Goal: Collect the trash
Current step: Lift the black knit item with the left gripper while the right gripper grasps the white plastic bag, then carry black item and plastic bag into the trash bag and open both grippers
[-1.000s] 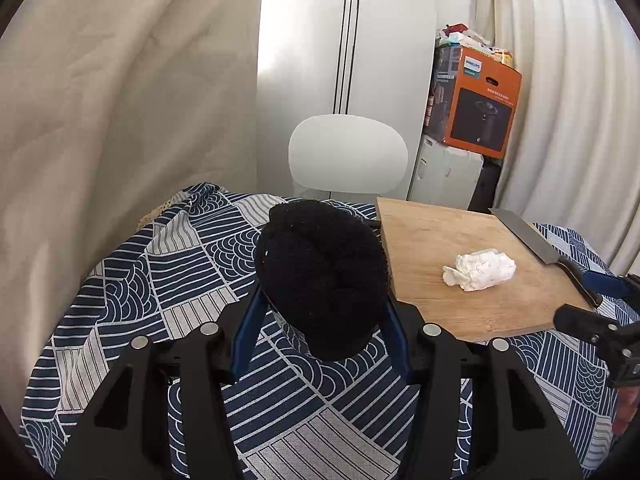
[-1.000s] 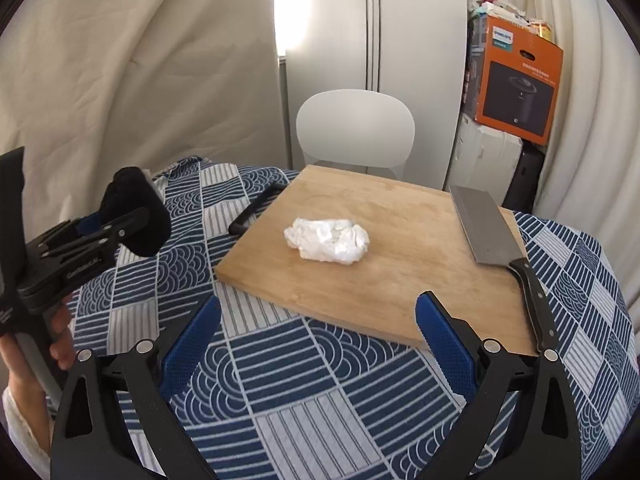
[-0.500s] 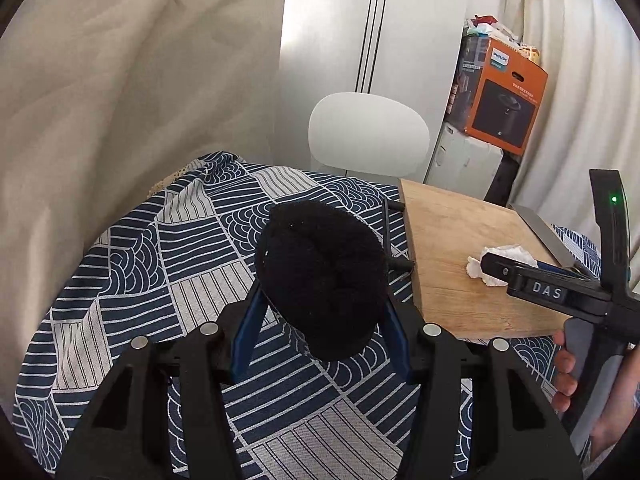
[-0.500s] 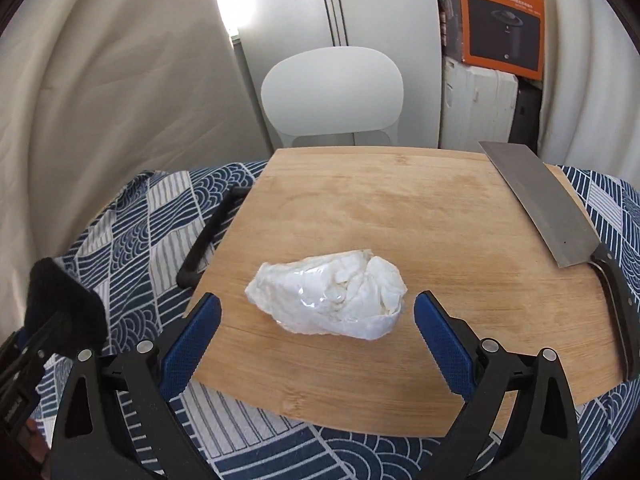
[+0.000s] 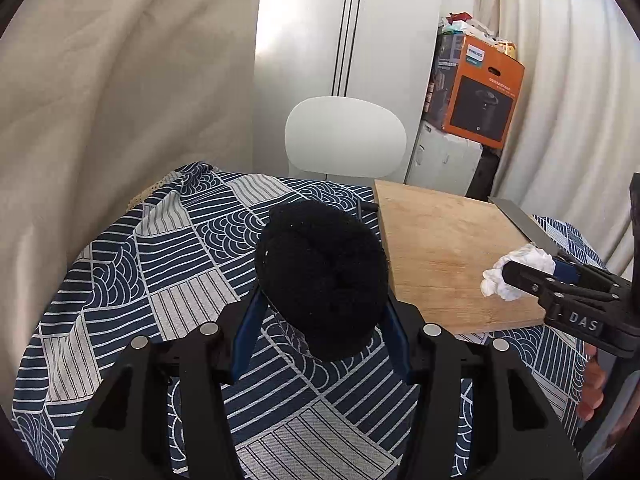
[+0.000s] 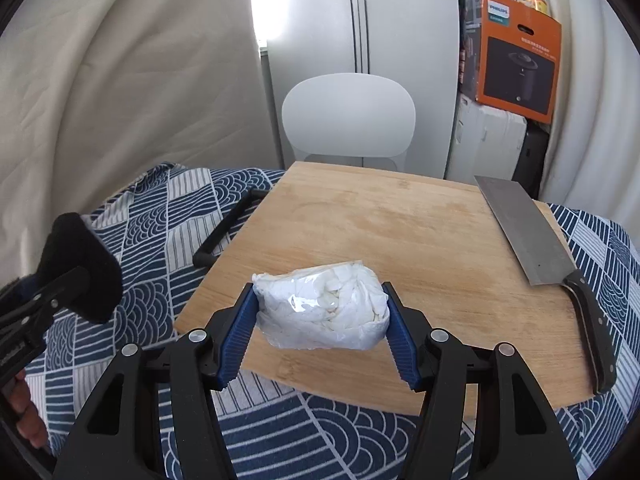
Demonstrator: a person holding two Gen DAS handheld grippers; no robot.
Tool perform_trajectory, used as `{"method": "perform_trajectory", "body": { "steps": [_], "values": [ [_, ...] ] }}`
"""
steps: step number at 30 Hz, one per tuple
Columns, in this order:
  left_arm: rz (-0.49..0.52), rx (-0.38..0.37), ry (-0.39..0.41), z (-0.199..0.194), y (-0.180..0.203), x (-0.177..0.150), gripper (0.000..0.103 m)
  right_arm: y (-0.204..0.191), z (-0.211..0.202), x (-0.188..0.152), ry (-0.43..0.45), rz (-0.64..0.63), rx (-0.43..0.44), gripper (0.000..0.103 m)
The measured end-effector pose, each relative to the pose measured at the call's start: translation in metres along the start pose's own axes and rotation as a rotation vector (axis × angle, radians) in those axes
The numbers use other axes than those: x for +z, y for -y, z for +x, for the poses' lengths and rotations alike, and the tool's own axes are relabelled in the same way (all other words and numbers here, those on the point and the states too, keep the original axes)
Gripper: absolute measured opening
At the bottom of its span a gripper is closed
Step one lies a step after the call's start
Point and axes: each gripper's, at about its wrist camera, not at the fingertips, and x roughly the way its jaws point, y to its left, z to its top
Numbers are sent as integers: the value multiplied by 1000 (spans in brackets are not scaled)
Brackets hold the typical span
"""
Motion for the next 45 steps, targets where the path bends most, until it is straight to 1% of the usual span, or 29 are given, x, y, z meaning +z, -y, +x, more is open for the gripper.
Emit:
{"method": "perform_trajectory", "body": {
  "steps": [3,7,11,14,21,23,27,35,39,43,45],
  "values": [
    [69,-35,18,-5,13,-1,55,4,-29,-8,19,-6,29,57],
    [186,-115,42,-16,36,-4,55,13,-70,-23,53,-10,56,57],
    [230,-161,43,-29,53,-7,55,25,-111,-43,88,-9,86,57],
    [272,-170,58,-45,63,-12,55,30,-140,-58,119,-28,102,57],
    [352,-202,87,-89,77,-40,55,39,-197,-96,179,-87,139,57],
    [369,-195,97,-100,80,-50,55,38,-209,-108,183,-105,138,57],
    [379,-246,116,-123,81,-73,55,36,-230,-131,200,-131,151,57],
    [403,-305,165,-164,76,-110,55,32,-273,-183,247,-157,192,57],
    [408,-368,184,-185,70,-132,55,29,-293,-210,273,-167,217,58],
    [414,-456,178,-202,62,-157,55,25,-308,-242,288,-168,247,58],
    [437,-465,192,-209,60,-172,55,21,-312,-257,287,-168,264,58]
  ]
}}
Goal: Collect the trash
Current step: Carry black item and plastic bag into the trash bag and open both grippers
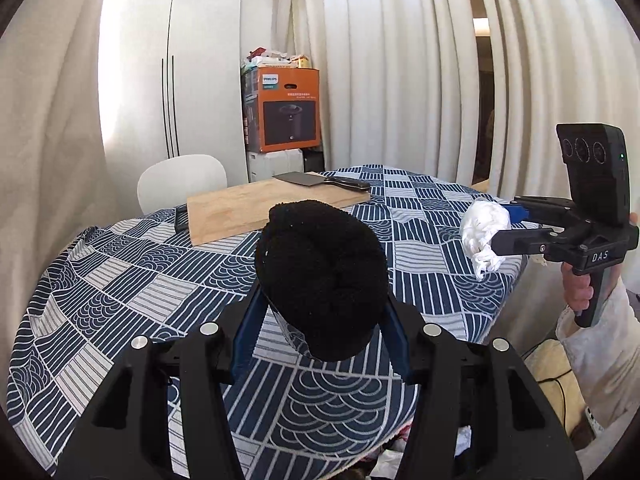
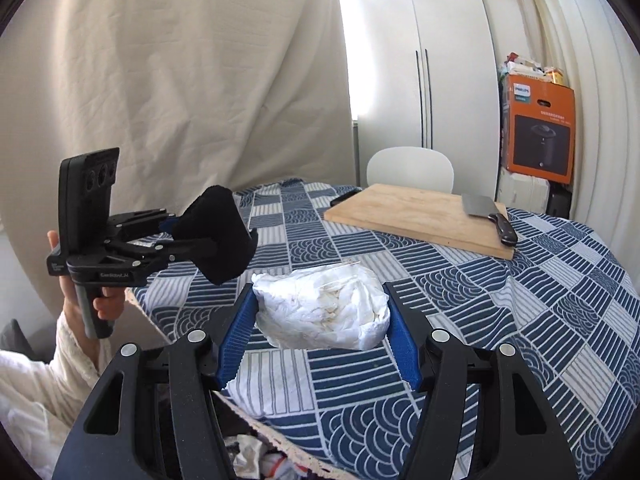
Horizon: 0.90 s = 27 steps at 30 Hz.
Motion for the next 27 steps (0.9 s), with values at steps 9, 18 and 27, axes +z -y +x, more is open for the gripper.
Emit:
{"method": "perform_trajectory", "body": {
  "steps": [9,18,27],
  "values": [
    [90,-146,-58,-29,24,-49,55,-40,-7,-51,-99,-69,52,58],
    [175,-271,-218,-33,31,-68,55,-68,27,-91,-357,-157,132,58],
    [295,-376,-403,-18,52,-87,55,-90,82,-129,-629,-239,188,58]
  ]
}}
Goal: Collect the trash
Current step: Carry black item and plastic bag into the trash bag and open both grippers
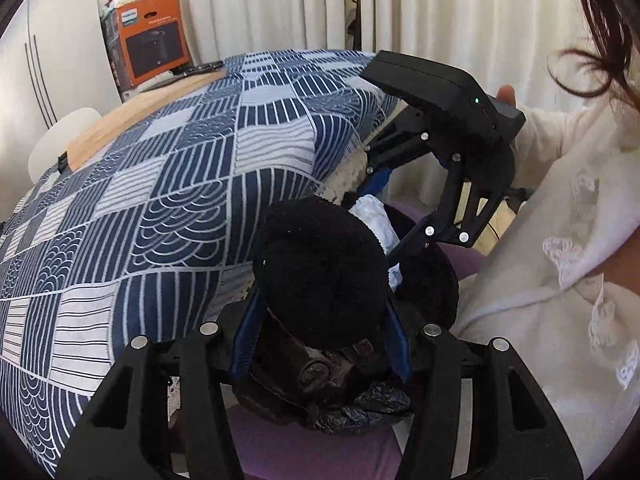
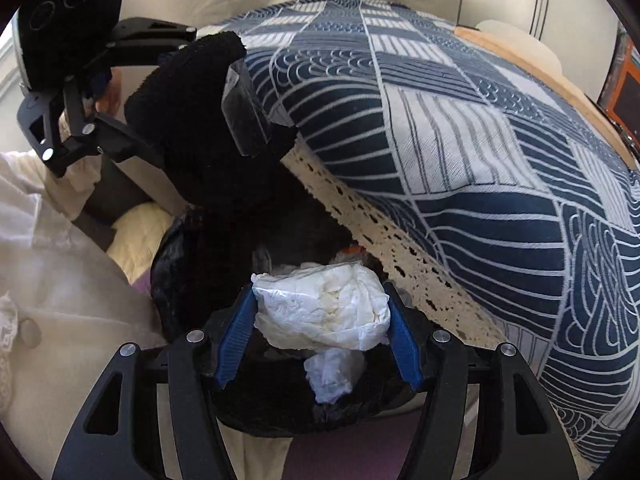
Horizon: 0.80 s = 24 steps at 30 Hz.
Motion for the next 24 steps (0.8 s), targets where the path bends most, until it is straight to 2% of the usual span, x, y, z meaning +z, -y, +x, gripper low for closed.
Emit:
{"method": "perform_trajectory", "body": {
  "steps": [6,10,14,24],
  "values": [
    [98,-7,-217,53,13,-6,55,-4,35,-3,-140,-66,33,58],
    [118,-16,-310,82,10,-12,55,-9,52,-7,-198,-111,17,58],
    [138,49,-346,97,8,-18,55,-12,68,-8,-234,-137,-11,58],
    [154,86,-398,125,2,-32,55,-17,87,-24,-268,-206,-121,58]
  ]
}}
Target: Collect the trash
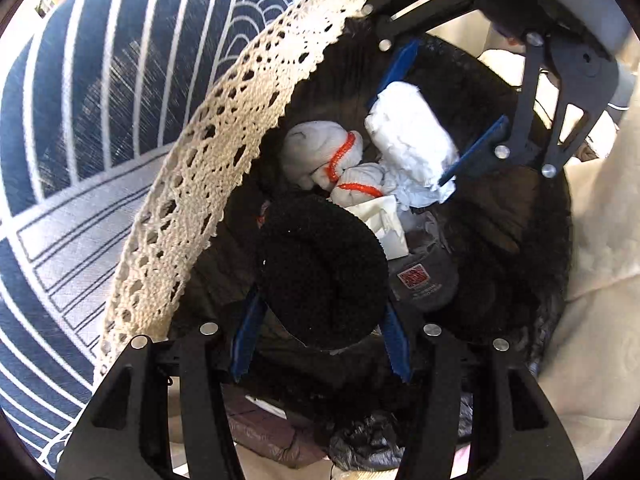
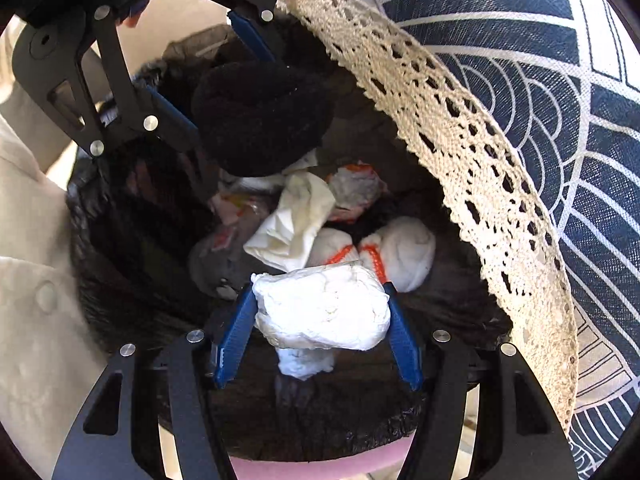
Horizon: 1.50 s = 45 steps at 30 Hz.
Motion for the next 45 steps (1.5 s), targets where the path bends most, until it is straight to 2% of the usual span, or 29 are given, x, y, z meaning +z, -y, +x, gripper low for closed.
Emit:
{"method": "perform_trajectory", "body": {
  "steps": [6,12,14,15,17,18,21,23,25,29,34,45],
  "values": [
    [-15,25,-17,15,-2,0,55,-6,5,-7,-4,-28,-66,59],
    [35,69,-29,20,7,4,57,-13,4,-12,5,-32,-117,61],
    [40,87,-14,17,6,3,66,-12,4,-13,6,-29,-145,63],
    [41,97,1,15,6,1,77,-10,0,-13,7,-24,-151,63],
    [39,89,46,7,6,-3,81,-10,-5,-14,10,-22,-160,64],
    [31,87,67,4,5,-5,88,-10,-8,-14,16,-22,-168,65],
    [-9,76,147,-6,4,-10,91,-11,-16,-16,44,-12,-184,71],
    [-50,54,206,-18,1,-14,93,-9,-26,-20,76,11,-190,82],
    [-89,40,266,-25,-1,-17,95,-8,-38,-24,111,23,-178,86],
    [-132,26,375,-43,0,-22,97,-10,-61,-32,176,33,-178,86],
    [-136,30,490,-73,6,-25,97,-4,-98,-39,282,80,-160,86],
    [-133,31,764,-135,5,-23,97,32,-177,-47,579,181,-150,89]
  ]
}}
